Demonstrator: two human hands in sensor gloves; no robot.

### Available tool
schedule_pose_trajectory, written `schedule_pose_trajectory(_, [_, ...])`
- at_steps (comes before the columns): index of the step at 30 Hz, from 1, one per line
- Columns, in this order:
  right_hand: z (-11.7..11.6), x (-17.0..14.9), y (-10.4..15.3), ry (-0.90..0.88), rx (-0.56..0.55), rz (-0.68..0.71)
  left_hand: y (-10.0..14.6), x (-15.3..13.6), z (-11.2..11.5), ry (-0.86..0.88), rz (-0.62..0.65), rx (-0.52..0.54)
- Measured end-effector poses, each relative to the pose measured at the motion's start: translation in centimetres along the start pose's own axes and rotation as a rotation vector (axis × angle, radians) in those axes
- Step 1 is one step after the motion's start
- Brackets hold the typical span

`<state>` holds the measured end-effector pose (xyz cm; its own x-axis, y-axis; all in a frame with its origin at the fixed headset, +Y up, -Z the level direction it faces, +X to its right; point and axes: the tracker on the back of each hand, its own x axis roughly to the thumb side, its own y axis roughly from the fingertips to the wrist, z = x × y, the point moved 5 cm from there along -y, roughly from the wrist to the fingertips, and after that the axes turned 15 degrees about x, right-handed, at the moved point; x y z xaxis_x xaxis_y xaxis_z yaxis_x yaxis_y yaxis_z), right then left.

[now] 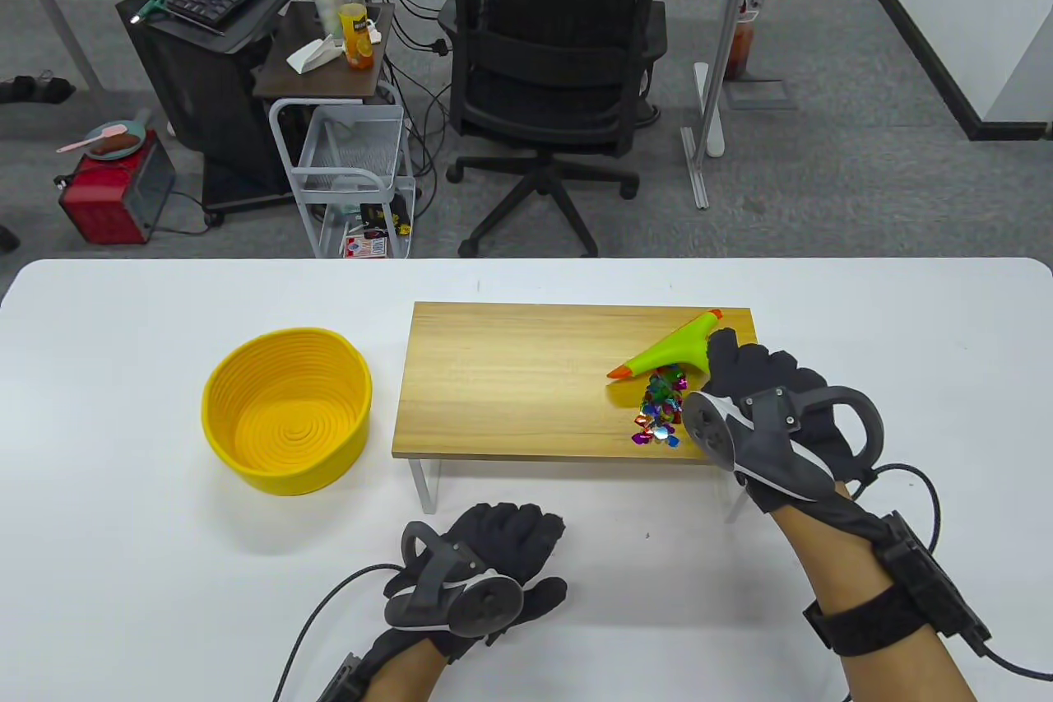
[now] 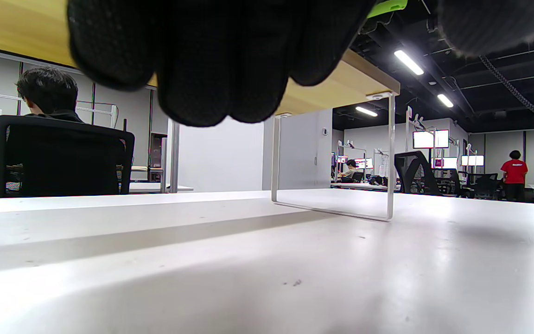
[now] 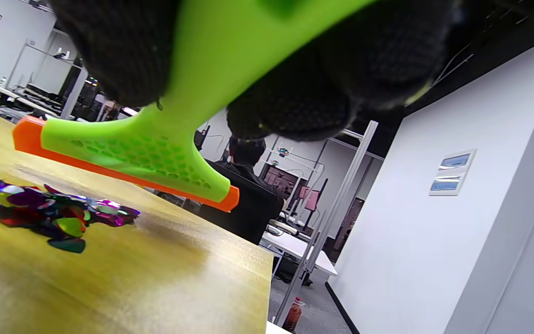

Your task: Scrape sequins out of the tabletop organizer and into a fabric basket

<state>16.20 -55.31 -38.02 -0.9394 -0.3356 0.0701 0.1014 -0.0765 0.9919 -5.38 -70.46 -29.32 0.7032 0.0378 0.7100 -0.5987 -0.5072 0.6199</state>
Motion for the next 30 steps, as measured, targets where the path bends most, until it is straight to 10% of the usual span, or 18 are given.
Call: schedule_pose_trajectory(30, [-0.3, 1.8, 5.5, 0.013, 0.026, 0.015, 0.0, 0.1, 0.1, 0.000, 0.002, 0.001])
